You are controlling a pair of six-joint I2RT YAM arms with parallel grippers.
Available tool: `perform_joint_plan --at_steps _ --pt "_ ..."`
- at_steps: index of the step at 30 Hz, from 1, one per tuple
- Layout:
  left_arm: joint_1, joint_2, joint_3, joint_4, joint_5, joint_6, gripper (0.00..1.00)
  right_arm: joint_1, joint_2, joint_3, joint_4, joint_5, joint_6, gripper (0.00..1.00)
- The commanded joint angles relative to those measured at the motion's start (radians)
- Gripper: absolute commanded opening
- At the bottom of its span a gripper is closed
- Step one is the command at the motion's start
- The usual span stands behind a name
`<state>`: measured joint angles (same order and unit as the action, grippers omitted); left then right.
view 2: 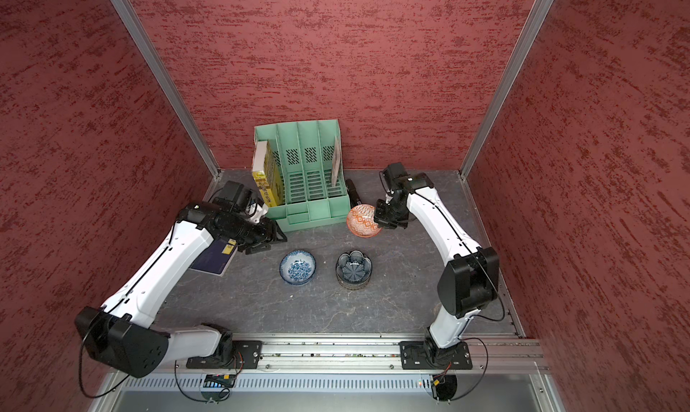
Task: Stack the bowls
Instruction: Pick up the bowl from the center of the board.
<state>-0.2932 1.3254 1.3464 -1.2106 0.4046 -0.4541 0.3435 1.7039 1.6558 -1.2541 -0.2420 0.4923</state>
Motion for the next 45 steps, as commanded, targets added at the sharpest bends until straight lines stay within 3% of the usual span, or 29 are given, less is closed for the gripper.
perform_joint_plan --at_steps 1,8,15,18,35,45 --pt "-0.022 0.028 0.072 -0.029 0.027 0.021 0.64 0.097 -0.016 0.055 -0.07 -0.029 0.003 0.0" --pt "-0.104 0.09 0.129 -0.043 0.006 0.013 0.6 0.272 0.052 0.14 -0.109 -0.028 0.02 0.0" --pt "-0.167 0.108 0.101 -0.031 -0.019 0.012 0.55 0.359 0.111 0.198 -0.121 -0.031 0.03 0.0" --pt "-0.174 0.113 0.082 -0.022 -0.021 0.011 0.48 0.377 0.126 0.213 -0.124 -0.041 0.03 0.0" --pt "-0.198 0.149 0.048 0.003 -0.044 0.015 0.34 0.403 0.14 0.24 -0.129 -0.07 0.032 0.0" --pt "-0.204 0.157 0.045 0.003 -0.053 0.017 0.09 0.409 0.152 0.252 -0.131 -0.076 0.031 0.0"
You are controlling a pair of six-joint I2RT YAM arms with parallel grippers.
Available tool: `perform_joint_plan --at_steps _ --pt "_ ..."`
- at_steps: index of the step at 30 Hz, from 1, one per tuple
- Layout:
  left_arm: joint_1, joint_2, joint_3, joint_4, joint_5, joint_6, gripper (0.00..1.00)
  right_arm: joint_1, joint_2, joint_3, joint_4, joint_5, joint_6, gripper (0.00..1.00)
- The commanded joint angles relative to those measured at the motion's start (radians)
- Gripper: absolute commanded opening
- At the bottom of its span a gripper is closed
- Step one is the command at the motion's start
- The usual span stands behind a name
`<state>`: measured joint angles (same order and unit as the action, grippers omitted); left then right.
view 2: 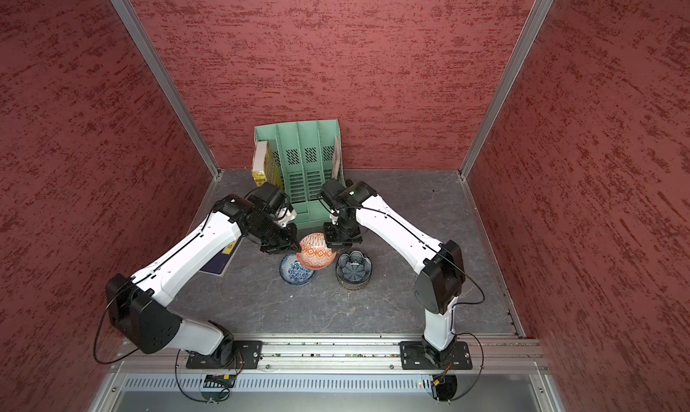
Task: Stack the bowls
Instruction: Pick up the bowl from the center of the board.
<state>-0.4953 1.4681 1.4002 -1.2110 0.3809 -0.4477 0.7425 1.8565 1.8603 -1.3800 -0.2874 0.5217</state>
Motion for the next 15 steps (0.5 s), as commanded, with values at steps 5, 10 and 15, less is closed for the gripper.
perform_joint_plan --at_steps 5,10,15 --pt "-0.002 0.013 -0.01 -0.002 -0.042 0.01 0.0 0.01 0.006 0.053 -0.003 -0.036 0.001 0.0" --pt "0.016 0.001 -0.025 -0.018 -0.077 0.013 0.0 0.009 0.008 0.064 -0.006 0.032 -0.004 0.42" --pt "0.074 -0.037 -0.076 -0.012 -0.078 0.016 0.0 -0.01 -0.016 0.072 -0.021 0.117 -0.02 0.59"
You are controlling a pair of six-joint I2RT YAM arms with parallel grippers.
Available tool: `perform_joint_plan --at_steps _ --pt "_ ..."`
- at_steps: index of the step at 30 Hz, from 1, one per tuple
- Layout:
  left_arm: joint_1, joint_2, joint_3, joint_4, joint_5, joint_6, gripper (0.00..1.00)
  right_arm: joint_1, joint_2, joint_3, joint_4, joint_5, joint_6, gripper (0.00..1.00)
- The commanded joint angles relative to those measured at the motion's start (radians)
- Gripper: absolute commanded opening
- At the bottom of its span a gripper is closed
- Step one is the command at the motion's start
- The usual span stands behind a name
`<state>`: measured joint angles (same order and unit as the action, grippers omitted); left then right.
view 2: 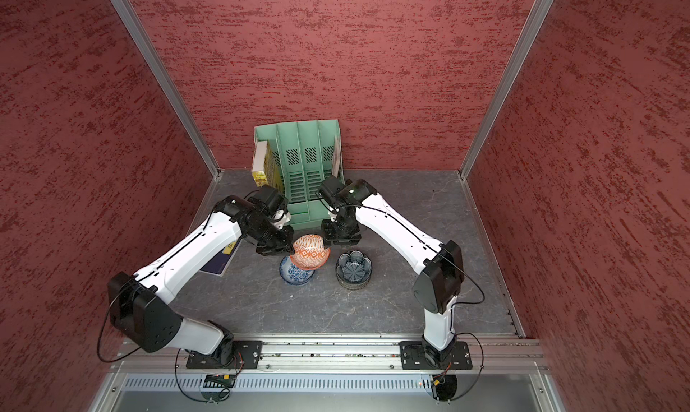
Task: Stack the bowls
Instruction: Pick up the bowl from the center of the board, then place the bowl on the bowl.
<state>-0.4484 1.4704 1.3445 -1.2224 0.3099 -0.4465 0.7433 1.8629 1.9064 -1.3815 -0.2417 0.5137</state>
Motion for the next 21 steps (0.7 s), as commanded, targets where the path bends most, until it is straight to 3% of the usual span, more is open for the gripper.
perform_joint_plan --at_steps 1,8,21 --pt "0.042 -0.046 -0.03 0.004 -0.004 0.017 0.0 -0.019 -0.03 0.026 -0.021 0.077 -0.014 0.59" --pt "0.087 -0.067 -0.081 0.036 -0.019 0.023 0.0 -0.098 -0.135 -0.032 0.01 0.119 -0.027 0.61" --pt "0.126 -0.082 -0.162 0.116 -0.038 0.011 0.0 -0.28 -0.35 -0.279 0.074 0.138 -0.048 0.61"
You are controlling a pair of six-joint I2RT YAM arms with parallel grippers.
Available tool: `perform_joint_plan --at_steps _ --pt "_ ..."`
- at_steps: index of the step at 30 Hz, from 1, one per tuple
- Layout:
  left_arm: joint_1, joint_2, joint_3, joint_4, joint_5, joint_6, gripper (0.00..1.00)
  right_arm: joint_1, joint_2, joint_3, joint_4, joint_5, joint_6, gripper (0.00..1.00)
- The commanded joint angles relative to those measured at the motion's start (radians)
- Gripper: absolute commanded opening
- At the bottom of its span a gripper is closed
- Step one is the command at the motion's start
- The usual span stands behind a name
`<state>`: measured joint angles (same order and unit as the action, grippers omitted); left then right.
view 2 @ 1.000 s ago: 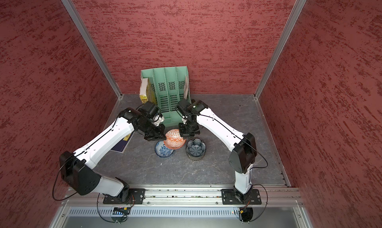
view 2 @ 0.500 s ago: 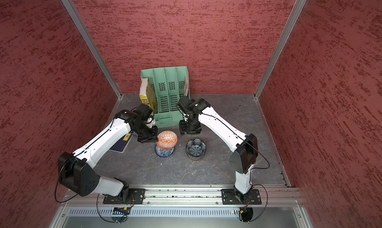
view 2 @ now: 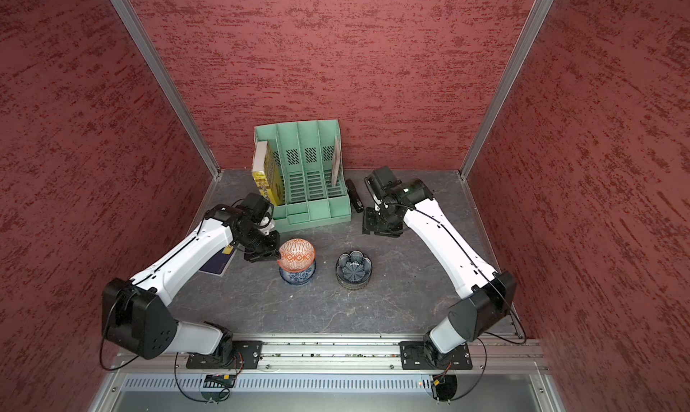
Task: Stack the bowls
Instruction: Place the bowl on the bowl.
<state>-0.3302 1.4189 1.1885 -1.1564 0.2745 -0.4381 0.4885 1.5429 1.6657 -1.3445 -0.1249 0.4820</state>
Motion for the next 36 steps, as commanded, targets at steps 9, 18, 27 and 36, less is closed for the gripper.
perform_joint_plan --at_steps 9,18,27,36 --pt "0.018 -0.017 -0.074 0.132 -0.007 -0.005 0.0 -0.063 -0.082 -0.109 0.058 0.007 -0.022 0.6" --pt "0.018 0.014 -0.118 0.18 0.004 -0.011 0.0 -0.064 -0.081 -0.117 0.059 -0.007 -0.021 0.61" --pt "0.004 -0.023 -0.154 0.165 0.037 -0.027 0.0 -0.064 -0.081 -0.132 0.07 -0.022 -0.019 0.61" --pt "-0.023 -0.074 -0.167 0.14 0.068 -0.056 0.0 -0.064 -0.08 -0.136 0.078 -0.036 -0.018 0.61"
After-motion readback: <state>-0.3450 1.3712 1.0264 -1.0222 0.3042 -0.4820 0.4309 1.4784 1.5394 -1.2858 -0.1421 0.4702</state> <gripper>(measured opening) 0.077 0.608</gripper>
